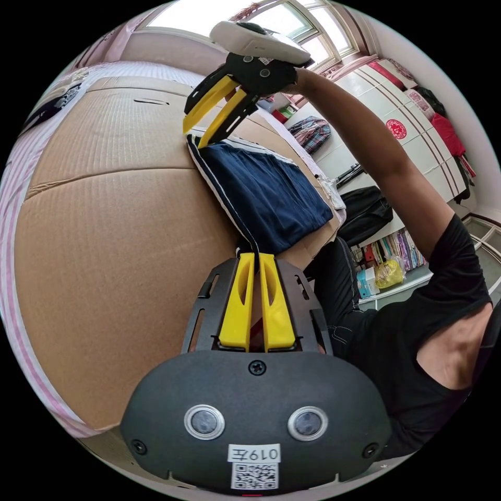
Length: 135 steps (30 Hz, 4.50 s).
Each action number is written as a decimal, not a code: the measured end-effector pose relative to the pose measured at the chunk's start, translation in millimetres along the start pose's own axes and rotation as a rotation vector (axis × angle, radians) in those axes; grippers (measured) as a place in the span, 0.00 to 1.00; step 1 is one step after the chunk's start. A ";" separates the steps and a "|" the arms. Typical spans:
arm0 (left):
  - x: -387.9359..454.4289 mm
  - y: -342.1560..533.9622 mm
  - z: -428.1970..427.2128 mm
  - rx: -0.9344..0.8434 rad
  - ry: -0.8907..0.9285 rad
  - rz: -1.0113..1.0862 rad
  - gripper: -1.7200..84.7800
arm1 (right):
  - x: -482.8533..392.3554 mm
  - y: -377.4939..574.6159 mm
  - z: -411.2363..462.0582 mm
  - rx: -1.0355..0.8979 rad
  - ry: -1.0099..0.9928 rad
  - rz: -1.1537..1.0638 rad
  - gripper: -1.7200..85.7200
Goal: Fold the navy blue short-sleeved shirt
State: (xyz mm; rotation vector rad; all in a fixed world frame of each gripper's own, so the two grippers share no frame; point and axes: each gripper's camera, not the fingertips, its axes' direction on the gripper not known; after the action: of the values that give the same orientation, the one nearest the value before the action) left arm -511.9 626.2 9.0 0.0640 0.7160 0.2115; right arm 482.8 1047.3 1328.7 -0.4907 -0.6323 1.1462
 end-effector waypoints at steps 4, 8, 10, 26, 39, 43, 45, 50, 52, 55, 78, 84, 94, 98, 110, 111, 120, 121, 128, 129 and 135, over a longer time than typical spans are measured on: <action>0.2 0.1 -0.2 0.002 0.000 0.007 0.04 | 37.6 -3.8 19.4 -0.042 -0.087 -0.049 0.10; 2.6 1.4 -3.2 0.012 -0.014 0.023 0.04 | 68.9 2.8 29.8 -0.045 -0.108 -0.043 0.08; 5.2 2.6 -3.5 0.005 -0.039 0.037 0.03 | 82.0 8.8 31.8 -0.030 -0.121 -0.026 0.08; 6.2 -2.2 -3.5 -0.017 -0.090 0.023 0.03 | 138.3 28.7 4.7 0.008 -0.052 0.061 0.11; -0.3 -6.0 -6.7 -0.010 -0.062 0.005 0.03 | 192.0 61.5 -92.3 0.012 0.020 0.162 0.01; -1.5 -6.9 -7.6 -0.009 -0.057 0.003 0.03 | 225.7 70.7 -125.6 0.054 -0.064 0.224 0.02; -2.4 -7.4 -8.1 -0.008 -0.053 0.003 0.03 | 245.8 85.8 -148.2 0.120 -0.130 0.283 0.03; -3.0 -9.0 -8.9 -0.011 -0.051 0.004 0.03 | 288.6 147.1 -203.7 0.343 -0.350 0.432 0.11; -2.8 -9.6 -9.1 -0.011 -0.053 0.004 0.03 | 295.2 160.7 -217.6 0.372 -0.370 0.464 0.12; -2.1 -10.3 -9.4 -0.012 -0.057 0.003 0.03 | 309.2 174.6 -243.1 0.407 -0.416 0.509 0.12; 1.7 -12.4 -11.1 -0.014 -0.073 0.005 0.04 | 367.7 144.4 -533.9 0.555 -0.505 0.578 0.01; 2.6 -12.3 -11.3 -0.016 -0.074 0.003 0.03 | 376.4 131.8 -587.4 0.539 -0.547 0.632 0.08; 3.8 -11.7 -11.4 -0.019 -0.073 0.004 0.03 | 383.5 130.3 -675.2 0.620 -0.644 0.670 0.15; 5.0 -11.3 -11.4 -0.019 -0.076 0.003 0.03 | 387.4 124.0 -710.7 0.695 -0.663 0.670 0.14; 5.8 -9.3 -11.9 -0.020 -0.067 0.001 0.03 | 396.0 127.3 -792.3 0.808 -0.728 0.639 0.03; 6.0 -9.1 -11.9 -0.020 -0.066 0.001 0.03 | 395.7 129.8 -796.2 0.824 -0.737 0.634 0.03; 9.0 -8.1 -11.4 -0.024 -0.069 -0.001 0.03 | 405.7 117.8 -829.7 0.771 -0.804 0.692 0.03; 9.3 -7.8 -11.4 -0.023 -0.069 -0.001 0.03 | 406.5 118.2 -833.5 0.781 -0.815 0.700 0.02; 14.2 -6.5 -12.5 -0.023 -0.081 0.010 0.03 | 401.6 145.0 -865.0 0.962 -0.808 0.726 0.01; 15.2 -6.3 -12.7 -0.023 -0.083 0.013 0.03 | 401.1 145.1 -866.7 0.960 -0.803 0.734 0.01; 18.3 -5.7 -12.3 -0.028 -0.095 0.012 0.03 | 400.5 148.4 -885.9 1.000 -0.723 0.828 0.01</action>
State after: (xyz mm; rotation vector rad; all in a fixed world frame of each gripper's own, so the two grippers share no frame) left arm -505.6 624.4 -12.7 0.0513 0.6183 0.2285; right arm 1098.0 1439.8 669.3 0.6316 -0.3614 2.2658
